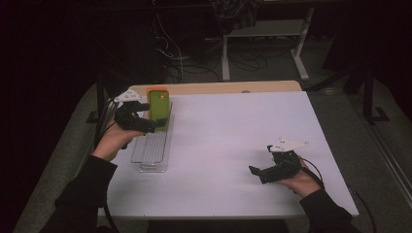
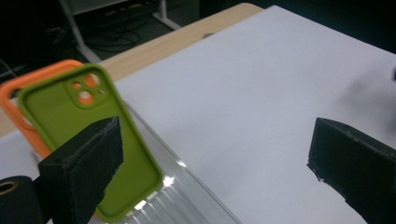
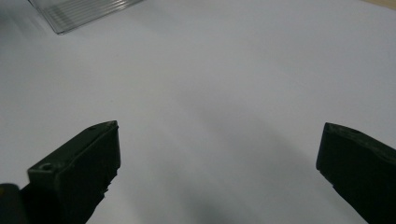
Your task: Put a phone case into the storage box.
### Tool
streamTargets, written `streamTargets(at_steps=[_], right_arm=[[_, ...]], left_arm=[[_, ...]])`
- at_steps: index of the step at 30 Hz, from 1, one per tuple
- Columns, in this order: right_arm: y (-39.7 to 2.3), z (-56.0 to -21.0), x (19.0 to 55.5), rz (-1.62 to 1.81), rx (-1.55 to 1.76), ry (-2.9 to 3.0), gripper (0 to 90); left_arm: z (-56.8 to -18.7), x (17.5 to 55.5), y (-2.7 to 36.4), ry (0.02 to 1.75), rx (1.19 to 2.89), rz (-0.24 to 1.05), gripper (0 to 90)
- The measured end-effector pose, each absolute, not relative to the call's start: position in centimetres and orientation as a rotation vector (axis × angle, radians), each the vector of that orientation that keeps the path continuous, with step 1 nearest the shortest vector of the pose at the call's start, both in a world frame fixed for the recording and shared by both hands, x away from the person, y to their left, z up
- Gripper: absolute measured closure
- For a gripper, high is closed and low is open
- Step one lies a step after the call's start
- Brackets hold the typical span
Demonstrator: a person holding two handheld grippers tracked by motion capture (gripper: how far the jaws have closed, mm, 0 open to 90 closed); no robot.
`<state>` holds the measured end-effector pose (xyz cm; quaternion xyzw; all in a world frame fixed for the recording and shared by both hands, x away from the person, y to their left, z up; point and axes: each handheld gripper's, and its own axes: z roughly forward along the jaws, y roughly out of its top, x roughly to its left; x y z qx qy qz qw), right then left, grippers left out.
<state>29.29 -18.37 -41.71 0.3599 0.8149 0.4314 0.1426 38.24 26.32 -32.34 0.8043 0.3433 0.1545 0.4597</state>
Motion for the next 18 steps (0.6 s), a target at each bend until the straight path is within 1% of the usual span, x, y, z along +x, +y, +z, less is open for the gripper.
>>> streamTargets(at_steps=[6, 14, 18], right_arm=[[-18.3, -41.2, 29.2, 1.249, 1.023, 2.374, 0.0], [-18.2, -40.6, 29.0, 1.269, 0.983, 2.376, 0.0], [-18.1, -40.4, 29.0, 1.279, 0.97, 2.376, 0.0]], left_arm=[[-34.5, 35.7, 26.0, 0.816, 2.017, 0.343, 2.6], [-37.4, 33.8, 25.8, 0.794, 2.068, 0.309, 2.6], [-38.4, 33.1, 25.6, 0.767, 2.105, 0.318, 2.6]])
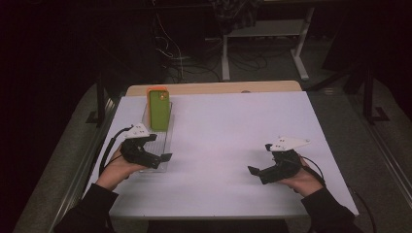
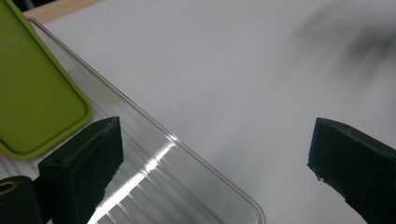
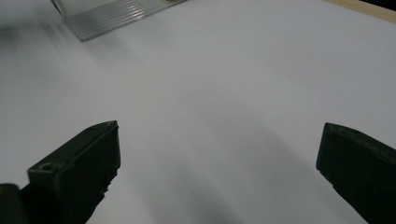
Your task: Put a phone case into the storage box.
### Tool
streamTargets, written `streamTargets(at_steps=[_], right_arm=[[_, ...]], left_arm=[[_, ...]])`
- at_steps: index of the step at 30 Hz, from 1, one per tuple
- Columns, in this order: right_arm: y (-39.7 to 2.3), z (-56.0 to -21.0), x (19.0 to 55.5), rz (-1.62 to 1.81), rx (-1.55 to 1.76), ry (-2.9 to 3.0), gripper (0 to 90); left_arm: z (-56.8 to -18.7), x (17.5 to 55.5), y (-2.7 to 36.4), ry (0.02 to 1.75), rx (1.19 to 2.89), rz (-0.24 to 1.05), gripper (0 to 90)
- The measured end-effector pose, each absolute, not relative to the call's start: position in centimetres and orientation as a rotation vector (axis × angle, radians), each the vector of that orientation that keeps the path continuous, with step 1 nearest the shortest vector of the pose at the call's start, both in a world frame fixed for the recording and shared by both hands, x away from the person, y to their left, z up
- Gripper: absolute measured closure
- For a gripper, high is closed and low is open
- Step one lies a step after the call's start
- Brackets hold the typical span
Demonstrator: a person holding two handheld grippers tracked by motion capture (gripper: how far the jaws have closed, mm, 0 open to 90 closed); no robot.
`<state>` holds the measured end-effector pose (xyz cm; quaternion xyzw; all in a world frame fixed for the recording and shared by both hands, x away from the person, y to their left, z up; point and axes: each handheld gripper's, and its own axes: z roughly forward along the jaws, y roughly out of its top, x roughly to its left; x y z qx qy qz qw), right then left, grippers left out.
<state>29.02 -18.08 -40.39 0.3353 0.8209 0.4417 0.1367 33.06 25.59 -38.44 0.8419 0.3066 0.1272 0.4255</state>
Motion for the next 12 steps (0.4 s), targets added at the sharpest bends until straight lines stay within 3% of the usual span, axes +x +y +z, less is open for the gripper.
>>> streamTargets(at_steps=[12], right_arm=[[-18.05, -40.32, 28.98, 1.285, 0.947, 2.385, 0.0]], left_arm=[[-39.25, 32.59, 25.53, 0.753, 2.122, 0.321, 2.6]])
